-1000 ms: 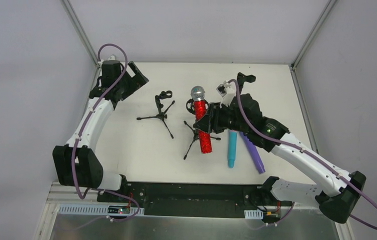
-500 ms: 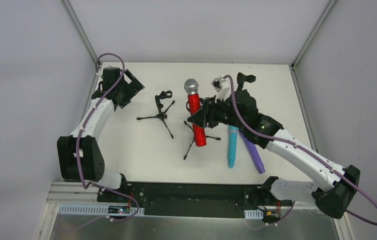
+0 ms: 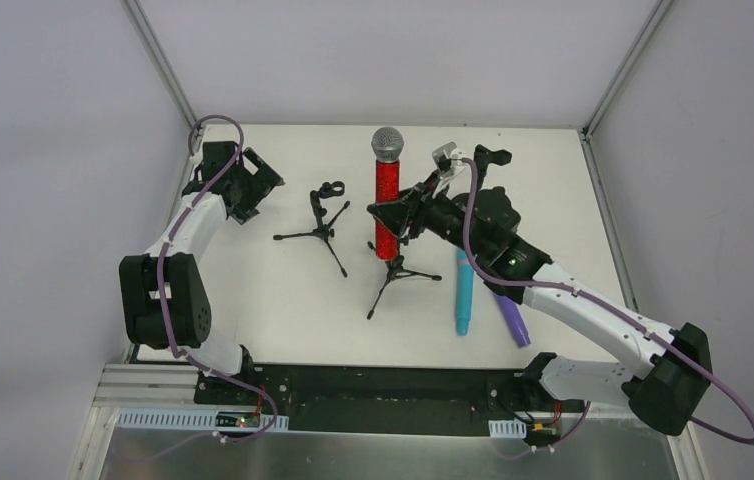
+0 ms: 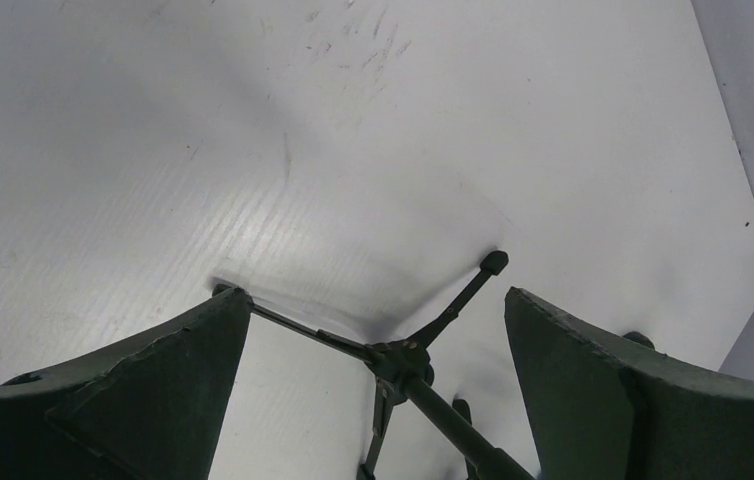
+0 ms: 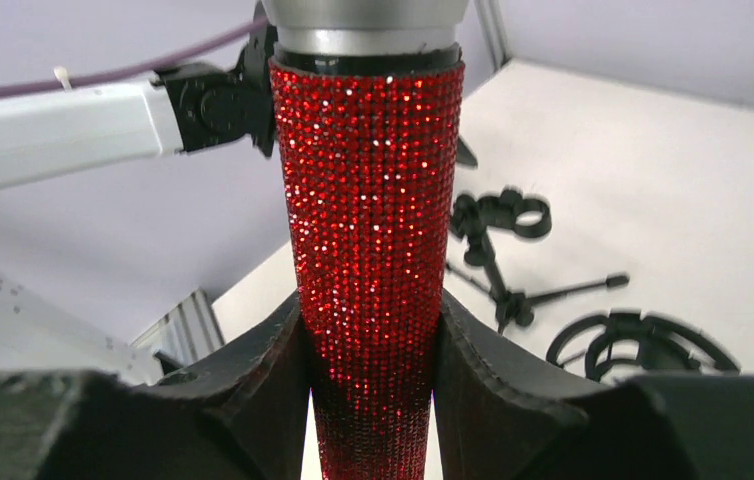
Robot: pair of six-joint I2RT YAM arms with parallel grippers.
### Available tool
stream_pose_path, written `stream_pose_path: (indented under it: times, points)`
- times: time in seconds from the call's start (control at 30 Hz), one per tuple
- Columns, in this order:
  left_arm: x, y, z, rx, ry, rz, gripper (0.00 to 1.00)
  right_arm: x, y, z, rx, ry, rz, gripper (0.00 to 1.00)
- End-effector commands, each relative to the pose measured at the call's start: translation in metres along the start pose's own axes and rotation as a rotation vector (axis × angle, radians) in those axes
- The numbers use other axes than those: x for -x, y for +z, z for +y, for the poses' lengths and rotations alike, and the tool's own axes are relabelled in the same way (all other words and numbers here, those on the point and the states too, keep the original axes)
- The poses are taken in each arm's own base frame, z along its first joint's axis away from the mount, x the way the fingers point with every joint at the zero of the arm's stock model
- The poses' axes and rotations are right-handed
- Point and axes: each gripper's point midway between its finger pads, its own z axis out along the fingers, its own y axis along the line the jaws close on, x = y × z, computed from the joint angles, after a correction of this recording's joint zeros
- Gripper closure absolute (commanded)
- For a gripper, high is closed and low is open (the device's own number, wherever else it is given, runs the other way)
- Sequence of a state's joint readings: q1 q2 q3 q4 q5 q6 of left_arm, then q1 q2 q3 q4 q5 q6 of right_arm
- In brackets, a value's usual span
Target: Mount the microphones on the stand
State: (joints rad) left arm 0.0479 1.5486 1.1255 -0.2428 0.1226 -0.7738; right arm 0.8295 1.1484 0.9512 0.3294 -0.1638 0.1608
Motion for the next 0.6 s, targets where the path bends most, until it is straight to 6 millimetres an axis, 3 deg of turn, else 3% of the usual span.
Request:
stream_pose_path:
  times: [0.0, 0.3, 0.57]
  points:
    - [0.023, -0.010, -0.015, -0.046, 0.013, -0.066, 0.01, 0.066, 0.009, 0.013, 0.055, -0.116, -0.293, 1.00]
    - [0.031, -0.015, -0.012, -0.029, 0.046, -0.109, 0.01, 0.105, 0.015, -0.010, -0.074, -0.323, -0.462, 1.00]
    - [0.028, -0.013, -0.013, -0.038, 0.054, -0.091, 0.01, 0.117, 0.012, -0.045, -0.166, -0.405, -0.549, 1.00]
